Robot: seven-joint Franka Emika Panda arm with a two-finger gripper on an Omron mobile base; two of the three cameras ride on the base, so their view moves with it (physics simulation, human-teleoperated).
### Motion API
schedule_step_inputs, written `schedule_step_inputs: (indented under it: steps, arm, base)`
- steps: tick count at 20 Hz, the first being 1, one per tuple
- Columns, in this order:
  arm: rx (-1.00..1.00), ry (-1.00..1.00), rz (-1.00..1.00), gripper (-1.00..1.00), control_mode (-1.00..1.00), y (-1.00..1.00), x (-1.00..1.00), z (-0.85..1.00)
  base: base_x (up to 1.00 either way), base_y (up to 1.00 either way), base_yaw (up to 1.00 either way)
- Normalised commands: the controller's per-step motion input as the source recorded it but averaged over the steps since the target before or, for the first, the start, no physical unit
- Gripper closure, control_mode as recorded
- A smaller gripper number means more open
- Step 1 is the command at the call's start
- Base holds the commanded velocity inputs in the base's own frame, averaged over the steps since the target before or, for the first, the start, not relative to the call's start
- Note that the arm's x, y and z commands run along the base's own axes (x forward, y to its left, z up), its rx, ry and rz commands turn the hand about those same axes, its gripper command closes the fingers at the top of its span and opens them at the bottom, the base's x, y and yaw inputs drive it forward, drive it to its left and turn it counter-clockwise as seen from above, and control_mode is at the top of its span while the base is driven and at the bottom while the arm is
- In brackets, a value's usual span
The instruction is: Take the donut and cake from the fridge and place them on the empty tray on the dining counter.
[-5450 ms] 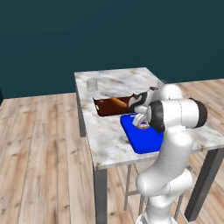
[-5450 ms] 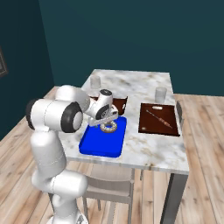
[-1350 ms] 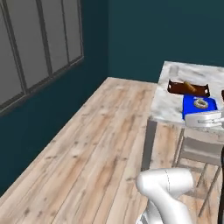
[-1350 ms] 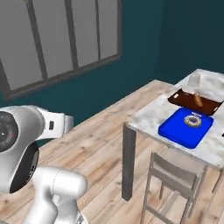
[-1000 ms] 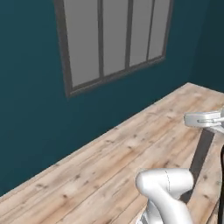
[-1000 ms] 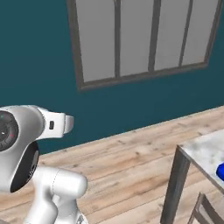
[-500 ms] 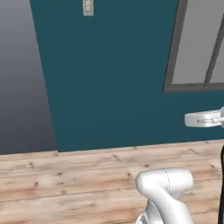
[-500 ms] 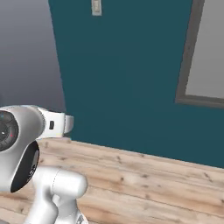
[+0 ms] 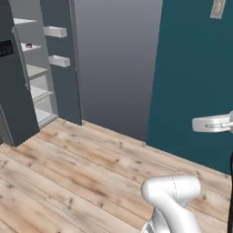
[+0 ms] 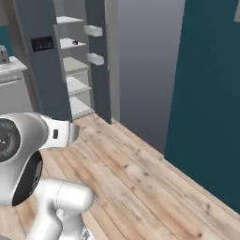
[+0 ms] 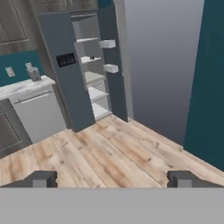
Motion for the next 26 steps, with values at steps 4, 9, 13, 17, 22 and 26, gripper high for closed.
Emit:
schedule_step_inputs:
  steps: [4, 9, 13, 17, 22, 26]
  arm:
    - [0.0, 0.0, 0.0, -1.0, 1.0, 0.0, 0.0, 0.0]
    - [0.0, 0.0, 0.0, -1.0, 1.0, 0.0, 0.0, 0.0]
    - [0.0, 0.0, 0.0, -1.0, 1.0, 0.0, 0.0, 0.0]
    - [0.0, 0.0, 0.0, -1.0, 1.0, 0.0, 0.0, 0.0]
    - [0.0, 0.0, 0.0, -1.0, 1.0, 0.0, 0.0, 0.0]
    - [0.0, 0.0, 0.0, -1.0, 1.0, 0.0, 0.0, 0.0]
  base:
    - [0.7, 0.0, 0.76]
    - [1.0, -0.16, 0.48]
    - [1.0, -0.24, 0.29]
    - [1.0, -0.26, 0.13]
    - [1.0, -0.01, 0.02]
    - [1.0, 0.01, 0.0]
